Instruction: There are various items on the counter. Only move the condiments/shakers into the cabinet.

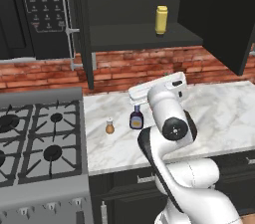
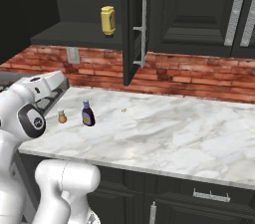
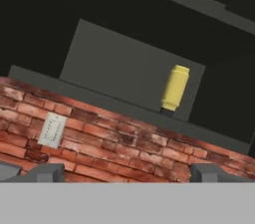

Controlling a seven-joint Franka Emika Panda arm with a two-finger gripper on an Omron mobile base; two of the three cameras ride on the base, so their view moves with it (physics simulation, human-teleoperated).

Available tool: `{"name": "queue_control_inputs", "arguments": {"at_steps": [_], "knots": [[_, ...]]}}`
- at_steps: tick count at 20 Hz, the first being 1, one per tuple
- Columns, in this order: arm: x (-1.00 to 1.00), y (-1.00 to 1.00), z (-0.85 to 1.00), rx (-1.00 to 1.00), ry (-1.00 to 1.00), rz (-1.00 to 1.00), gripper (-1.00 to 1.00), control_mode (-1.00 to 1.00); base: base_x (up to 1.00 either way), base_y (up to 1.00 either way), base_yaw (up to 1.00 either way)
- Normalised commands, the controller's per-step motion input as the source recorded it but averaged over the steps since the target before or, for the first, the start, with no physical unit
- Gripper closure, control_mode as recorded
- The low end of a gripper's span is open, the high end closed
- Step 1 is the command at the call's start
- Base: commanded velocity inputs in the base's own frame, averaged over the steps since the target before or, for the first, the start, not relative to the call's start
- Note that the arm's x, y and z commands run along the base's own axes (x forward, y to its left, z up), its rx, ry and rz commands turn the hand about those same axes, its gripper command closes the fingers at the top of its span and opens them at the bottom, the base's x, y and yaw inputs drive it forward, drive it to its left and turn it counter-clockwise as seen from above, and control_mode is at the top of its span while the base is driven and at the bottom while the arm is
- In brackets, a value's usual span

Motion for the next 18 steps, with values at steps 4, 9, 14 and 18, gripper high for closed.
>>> {"name": "queue_control_inputs", "arguments": {"at_steps": [4,9,14,18], "knots": [[0.00,-0.02,0.00,0.01,0.03,0.00,-1.00,-1.00,0.00,0.00,0.00],[0.16,-0.64,-0.04,0.27,0.55,-0.07,-1.00,-1.00,0.00,0.00,0.00],[0.16,-0.88,-0.38,0.30,0.58,0.03,-1.00,-1.00,0.00,0.00,0.00],[-0.09,-0.49,-0.34,0.18,0.26,0.06,-1.00,-1.00,0.00,0.00,0.00]]}}
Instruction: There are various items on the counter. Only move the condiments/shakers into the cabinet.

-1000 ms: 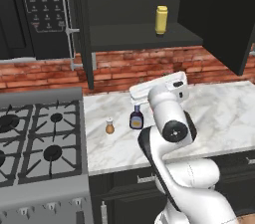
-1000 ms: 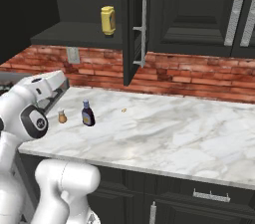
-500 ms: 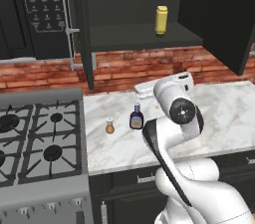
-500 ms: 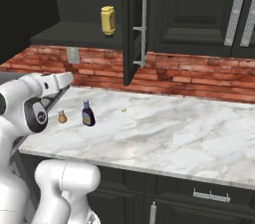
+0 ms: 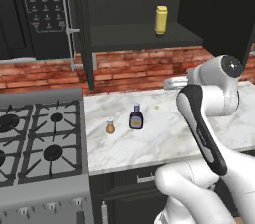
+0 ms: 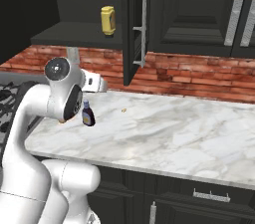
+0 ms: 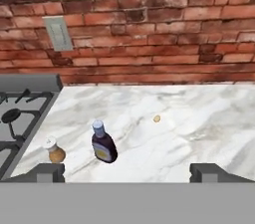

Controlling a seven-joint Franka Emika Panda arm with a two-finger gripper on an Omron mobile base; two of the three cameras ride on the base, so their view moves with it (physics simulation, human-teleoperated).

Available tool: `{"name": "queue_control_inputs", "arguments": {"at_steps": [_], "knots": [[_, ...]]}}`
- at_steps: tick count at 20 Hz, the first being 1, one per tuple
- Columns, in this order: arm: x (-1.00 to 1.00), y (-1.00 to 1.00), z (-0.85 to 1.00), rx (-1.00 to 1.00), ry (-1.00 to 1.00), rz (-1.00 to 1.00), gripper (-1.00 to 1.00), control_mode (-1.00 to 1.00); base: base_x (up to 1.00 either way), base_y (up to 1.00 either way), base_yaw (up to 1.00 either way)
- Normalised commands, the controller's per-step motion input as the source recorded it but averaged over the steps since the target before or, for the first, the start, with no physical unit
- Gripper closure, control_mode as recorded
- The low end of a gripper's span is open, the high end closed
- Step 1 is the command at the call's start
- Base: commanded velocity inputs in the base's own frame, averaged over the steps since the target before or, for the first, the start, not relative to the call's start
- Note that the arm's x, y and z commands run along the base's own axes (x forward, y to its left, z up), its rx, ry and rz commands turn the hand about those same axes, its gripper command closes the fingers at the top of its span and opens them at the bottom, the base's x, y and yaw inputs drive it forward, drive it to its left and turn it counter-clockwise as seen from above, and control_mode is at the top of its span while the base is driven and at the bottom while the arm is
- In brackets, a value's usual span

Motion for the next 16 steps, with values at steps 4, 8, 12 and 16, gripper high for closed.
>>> {"name": "queue_control_inputs", "arguments": {"at_steps": [4,8,12,16], "knots": [[-0.04,0.06,-0.09,-0.03,0.03,0.01,-1.00,-1.00,0.00,0.00,0.00],[-0.52,0.66,-0.56,-0.25,0.07,0.14,-1.00,-1.00,0.00,0.00,0.00],[-0.61,0.63,-0.66,-0.19,0.04,0.15,-1.00,-1.00,0.00,0.00,0.00],[-0.21,0.50,-0.52,-0.04,0.04,0.10,-1.00,-1.00,0.00,0.00,0.00]]}}
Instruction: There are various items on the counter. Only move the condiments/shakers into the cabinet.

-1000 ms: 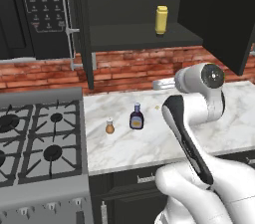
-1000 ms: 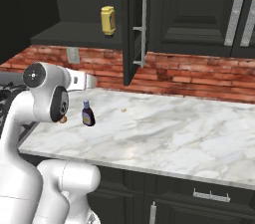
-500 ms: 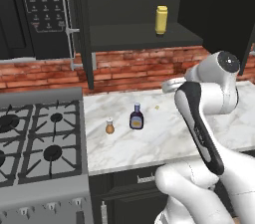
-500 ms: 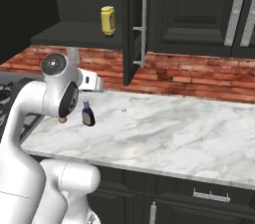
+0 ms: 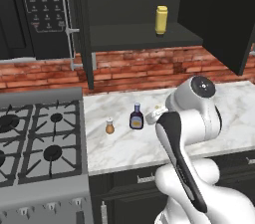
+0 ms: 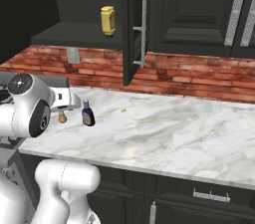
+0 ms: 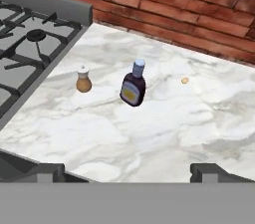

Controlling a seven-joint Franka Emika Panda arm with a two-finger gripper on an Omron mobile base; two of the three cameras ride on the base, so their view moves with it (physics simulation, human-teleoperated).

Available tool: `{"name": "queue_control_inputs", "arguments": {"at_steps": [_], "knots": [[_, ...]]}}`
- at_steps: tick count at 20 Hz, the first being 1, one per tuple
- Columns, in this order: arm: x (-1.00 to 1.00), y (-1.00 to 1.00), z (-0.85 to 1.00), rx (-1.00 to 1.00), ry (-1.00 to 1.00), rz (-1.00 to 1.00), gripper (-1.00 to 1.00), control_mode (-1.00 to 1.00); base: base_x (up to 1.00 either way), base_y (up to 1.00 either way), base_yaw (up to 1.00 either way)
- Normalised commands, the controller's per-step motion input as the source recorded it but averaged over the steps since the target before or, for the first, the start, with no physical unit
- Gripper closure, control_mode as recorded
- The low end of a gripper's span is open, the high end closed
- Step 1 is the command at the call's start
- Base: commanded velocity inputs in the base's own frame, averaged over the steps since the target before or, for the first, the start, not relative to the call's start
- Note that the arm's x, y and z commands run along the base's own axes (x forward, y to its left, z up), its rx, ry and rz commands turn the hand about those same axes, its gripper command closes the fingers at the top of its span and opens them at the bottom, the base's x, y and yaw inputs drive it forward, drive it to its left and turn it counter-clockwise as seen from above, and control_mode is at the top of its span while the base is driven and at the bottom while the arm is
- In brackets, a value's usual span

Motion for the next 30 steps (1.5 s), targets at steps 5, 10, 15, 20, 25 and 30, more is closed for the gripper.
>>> {"name": "queue_control_inputs", "arguments": {"at_steps": [5,10,15,20,25,30], "knots": [[0.06,0.13,-0.23,0.00,0.00,0.01,-1.00,-1.00,0.00,0.00,0.00],[0.17,-0.29,0.00,0.03,0.04,0.06,-1.00,-1.00,0.00,0.00,0.00],[0.00,-0.22,-0.10,0.06,0.00,0.08,-1.00,-1.00,0.00,0.00,0.00],[0.00,-0.11,-0.15,0.13,-0.02,0.10,-1.00,-1.00,0.00,0.00,0.00],[0.00,-0.11,-0.07,0.16,-0.05,0.11,-1.00,-1.00,0.00,0.00,0.00],[-0.01,-0.08,0.00,0.18,-0.08,0.10,-1.00,-1.00,0.00,0.00,0.00]]}}
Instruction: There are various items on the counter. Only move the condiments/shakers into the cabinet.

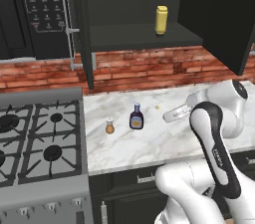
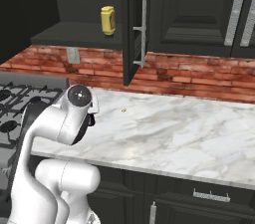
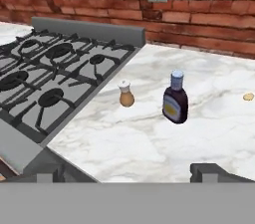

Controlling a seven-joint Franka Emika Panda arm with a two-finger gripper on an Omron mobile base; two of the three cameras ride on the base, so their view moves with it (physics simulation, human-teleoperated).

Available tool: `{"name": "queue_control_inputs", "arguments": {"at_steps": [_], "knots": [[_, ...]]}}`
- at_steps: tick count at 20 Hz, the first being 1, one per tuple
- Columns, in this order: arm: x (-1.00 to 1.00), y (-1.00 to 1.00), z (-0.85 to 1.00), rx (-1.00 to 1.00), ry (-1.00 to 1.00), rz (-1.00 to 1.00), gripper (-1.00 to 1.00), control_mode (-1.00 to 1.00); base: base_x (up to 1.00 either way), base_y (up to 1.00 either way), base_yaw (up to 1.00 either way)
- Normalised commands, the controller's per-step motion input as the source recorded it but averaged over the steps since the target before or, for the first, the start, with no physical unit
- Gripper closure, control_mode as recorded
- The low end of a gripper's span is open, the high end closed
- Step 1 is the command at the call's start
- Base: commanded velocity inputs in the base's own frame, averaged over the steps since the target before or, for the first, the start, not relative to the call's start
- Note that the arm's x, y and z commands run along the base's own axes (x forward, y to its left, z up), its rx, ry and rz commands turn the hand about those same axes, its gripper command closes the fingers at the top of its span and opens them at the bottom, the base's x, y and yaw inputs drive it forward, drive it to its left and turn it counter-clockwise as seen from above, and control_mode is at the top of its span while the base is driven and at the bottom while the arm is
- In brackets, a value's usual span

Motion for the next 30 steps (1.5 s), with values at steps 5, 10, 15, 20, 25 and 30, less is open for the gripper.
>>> {"name": "queue_control_inputs", "arguments": {"at_steps": [5,10,15,20,25,30], "knots": [[0.00,-0.20,0.00,0.16,-0.06,0.09,-1.00,-1.00,0.00,0.00,0.00],[0.00,-0.21,-0.08,0.23,-0.02,0.12,-1.00,-1.00,0.00,0.00,0.00],[0.00,-0.35,-0.03,0.18,-0.01,0.14,-1.00,-1.00,0.00,0.00,0.00],[0.00,-0.16,-0.18,0.05,-0.19,0.17,-1.00,-1.00,0.00,0.00,0.00],[0.00,0.00,-0.28,-0.01,-0.30,0.09,-1.00,-1.00,0.00,0.00,0.00],[0.00,0.00,-0.13,0.00,-0.13,0.02,-1.00,-1.00,0.00,0.00,0.00]]}}
